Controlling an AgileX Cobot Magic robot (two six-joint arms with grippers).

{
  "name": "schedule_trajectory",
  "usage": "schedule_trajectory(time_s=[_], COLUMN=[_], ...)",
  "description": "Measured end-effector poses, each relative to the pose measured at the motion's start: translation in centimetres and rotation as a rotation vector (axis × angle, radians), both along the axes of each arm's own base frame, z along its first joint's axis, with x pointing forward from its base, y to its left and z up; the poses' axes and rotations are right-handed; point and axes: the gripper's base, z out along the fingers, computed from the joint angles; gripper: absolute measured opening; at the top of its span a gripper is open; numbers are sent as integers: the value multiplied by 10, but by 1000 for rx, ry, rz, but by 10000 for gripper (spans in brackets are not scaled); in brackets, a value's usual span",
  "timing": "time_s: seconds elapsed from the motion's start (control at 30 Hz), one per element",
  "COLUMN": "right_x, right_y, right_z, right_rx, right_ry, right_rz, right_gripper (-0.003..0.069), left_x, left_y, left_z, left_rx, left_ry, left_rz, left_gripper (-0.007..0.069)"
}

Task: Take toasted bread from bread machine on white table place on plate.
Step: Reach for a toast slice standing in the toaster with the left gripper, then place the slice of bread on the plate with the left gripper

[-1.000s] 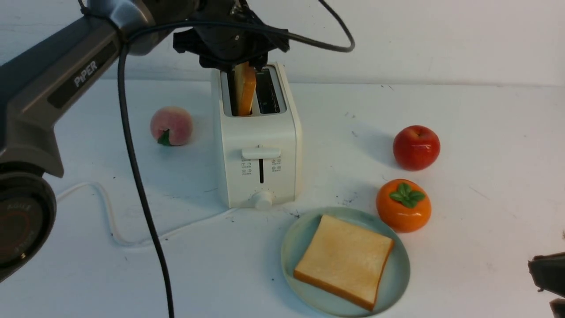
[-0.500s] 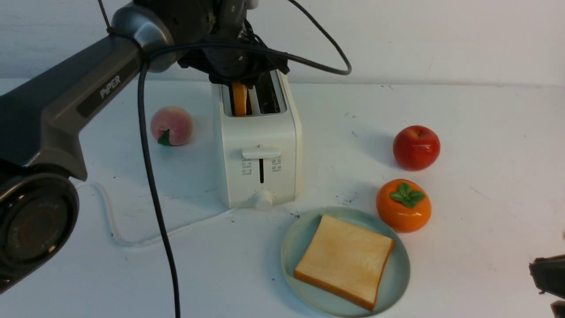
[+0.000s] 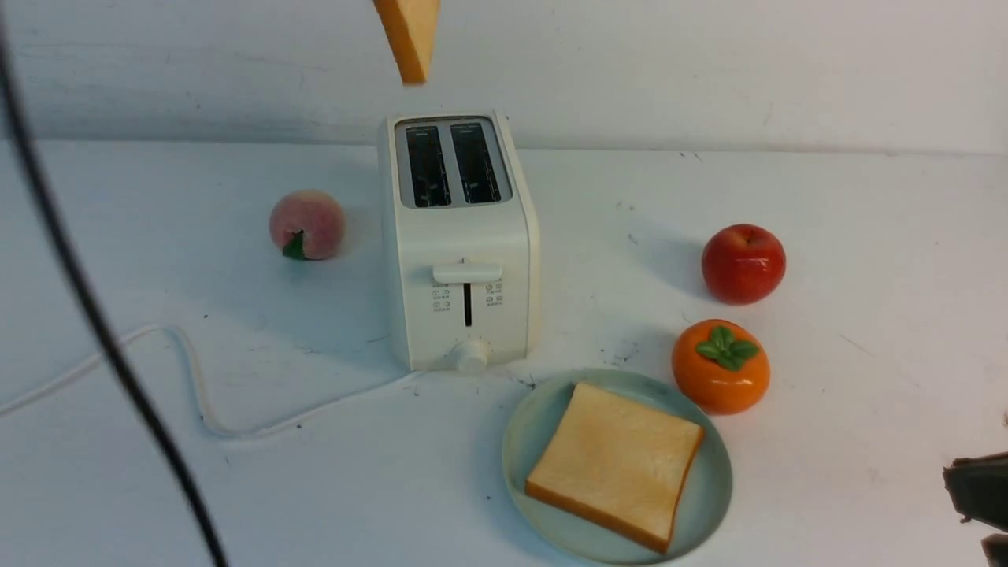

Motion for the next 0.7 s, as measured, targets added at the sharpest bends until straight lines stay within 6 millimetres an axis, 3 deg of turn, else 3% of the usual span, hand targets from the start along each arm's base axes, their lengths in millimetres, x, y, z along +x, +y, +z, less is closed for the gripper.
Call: schedule_trajectory(time_s=[0.1, 0.13, 0.2, 0.3, 0.4, 0.43, 0.53, 0.7], right_x=[0, 0, 0, 0, 0, 0, 0, 0], right_y=[0, 0, 0, 0, 0, 0, 0, 0], right_z=[0, 0, 0, 0, 0, 0, 0, 0], right_rx=[4, 3, 4, 4, 3, 3, 3, 3], right_ry=[-1, -1, -1, -1, -1, -1, -1, -1], right_rz=[0, 0, 1, 1, 0, 0, 0, 0], right_gripper=[8, 8, 8, 8, 8, 8, 8, 9], left_x=[-35, -34, -42, -32, -18, -18, -13, -8], left_y=[-8, -9, -25, -42, -52, -53, -60, -68], left_z=[17, 15, 1, -42, -101, -101, -169, -209], left_rx=[-96, -89, -177, -202, -185, -186, -190, -257], left_ry=[3, 6, 107, 261, 446, 445, 620, 659], left_rz=[-233, -236, -409, -523, -558, -562, -620, -665], left_gripper=[112, 112, 112, 112, 112, 112, 112, 112])
